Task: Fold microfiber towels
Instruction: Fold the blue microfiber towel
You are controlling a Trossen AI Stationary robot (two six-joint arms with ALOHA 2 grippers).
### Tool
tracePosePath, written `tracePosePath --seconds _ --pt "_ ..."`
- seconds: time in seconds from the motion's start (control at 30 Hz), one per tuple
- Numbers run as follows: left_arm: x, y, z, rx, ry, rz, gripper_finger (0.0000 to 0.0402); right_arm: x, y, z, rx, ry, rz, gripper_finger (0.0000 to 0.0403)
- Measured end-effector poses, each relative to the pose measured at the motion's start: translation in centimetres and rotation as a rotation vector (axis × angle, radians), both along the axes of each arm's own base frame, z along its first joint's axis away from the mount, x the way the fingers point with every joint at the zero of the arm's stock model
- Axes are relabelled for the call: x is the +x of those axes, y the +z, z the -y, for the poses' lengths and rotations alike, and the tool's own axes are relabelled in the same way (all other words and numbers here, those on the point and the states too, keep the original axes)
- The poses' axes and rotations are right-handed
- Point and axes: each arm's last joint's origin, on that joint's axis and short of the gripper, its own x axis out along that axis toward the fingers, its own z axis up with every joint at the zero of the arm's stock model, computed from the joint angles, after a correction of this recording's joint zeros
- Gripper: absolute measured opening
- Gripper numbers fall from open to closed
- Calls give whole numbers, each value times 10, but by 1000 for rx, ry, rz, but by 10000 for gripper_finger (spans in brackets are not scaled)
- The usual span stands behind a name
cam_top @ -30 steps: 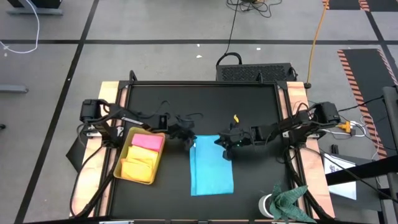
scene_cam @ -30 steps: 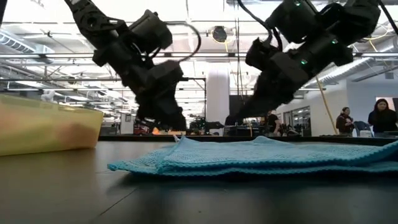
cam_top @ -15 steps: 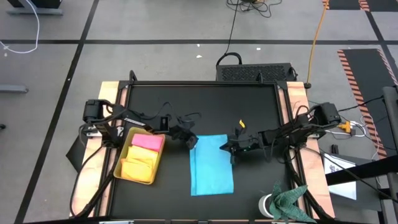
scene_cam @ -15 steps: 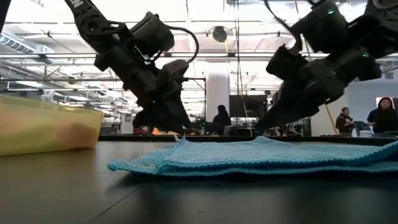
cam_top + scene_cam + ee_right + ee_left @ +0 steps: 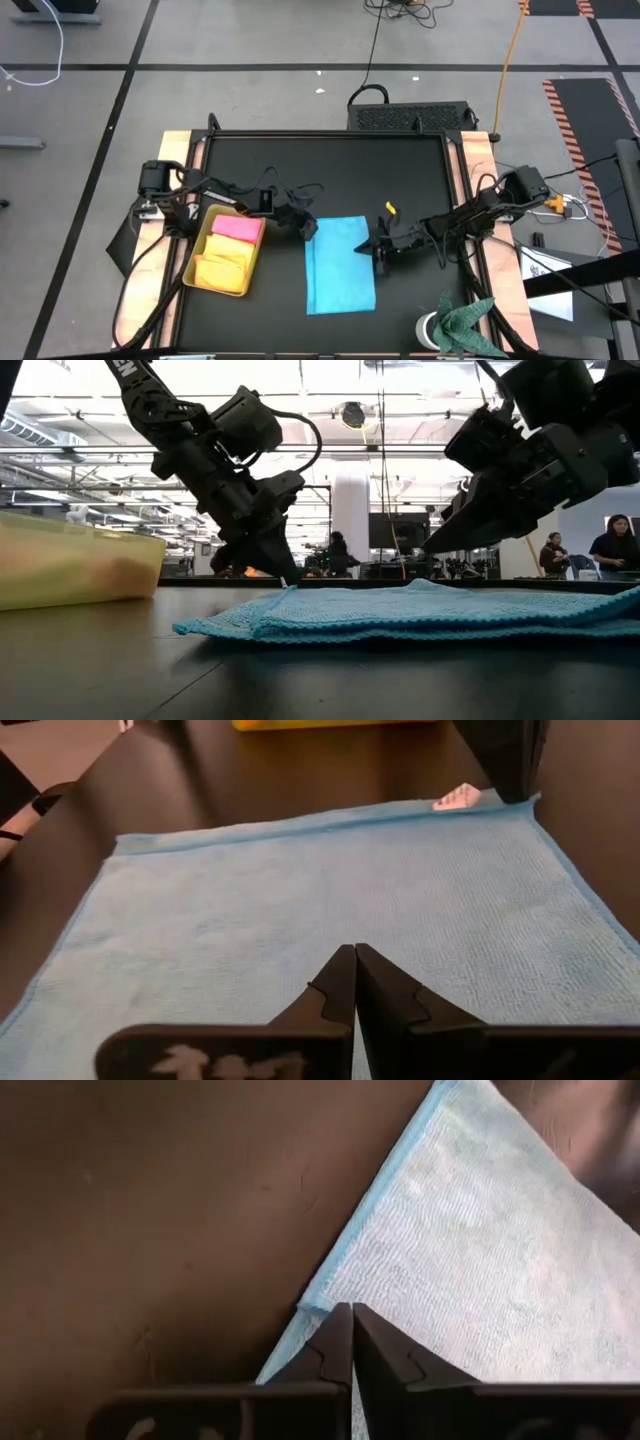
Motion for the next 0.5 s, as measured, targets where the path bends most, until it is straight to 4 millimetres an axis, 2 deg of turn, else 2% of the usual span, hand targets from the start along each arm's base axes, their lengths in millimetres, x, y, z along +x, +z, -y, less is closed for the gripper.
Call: tracePosePath --seconds 0.1,0.37,0.5 --pt "-1 1 0 -2 5 -4 8 0 0 -2 0 8 0 0" --pt "-9 24 4 74 36 -18 4 -1 -1 -3 -11 17 -5 0" --pt "-8 21 3 72 28 -18 50 -1 -1 -3 -19 20 -7 0"
